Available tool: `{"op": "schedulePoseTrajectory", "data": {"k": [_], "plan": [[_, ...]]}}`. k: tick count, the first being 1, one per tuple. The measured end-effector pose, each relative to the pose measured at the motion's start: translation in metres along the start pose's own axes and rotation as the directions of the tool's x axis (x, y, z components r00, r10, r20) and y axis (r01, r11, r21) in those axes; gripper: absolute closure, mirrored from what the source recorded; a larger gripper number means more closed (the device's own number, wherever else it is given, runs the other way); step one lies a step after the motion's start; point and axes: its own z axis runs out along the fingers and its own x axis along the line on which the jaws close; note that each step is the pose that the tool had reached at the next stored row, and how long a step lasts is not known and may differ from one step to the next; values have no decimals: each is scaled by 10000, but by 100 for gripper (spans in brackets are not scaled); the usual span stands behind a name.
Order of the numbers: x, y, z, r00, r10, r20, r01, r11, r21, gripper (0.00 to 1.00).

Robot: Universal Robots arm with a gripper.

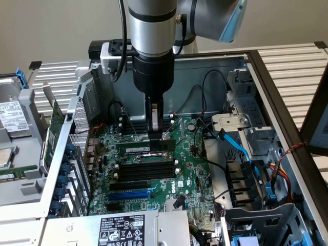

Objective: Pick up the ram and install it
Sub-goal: 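Insert the ram into the slot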

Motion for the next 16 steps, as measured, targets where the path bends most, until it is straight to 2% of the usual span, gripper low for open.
{"op": "schedulePoseTrajectory", "data": {"k": [5,16], "plan": [[35,-3,28,10000,-1,-1,1,10000,0,87],[43,-7,155,10000,4,-2,-4,10000,-2,87]]}}
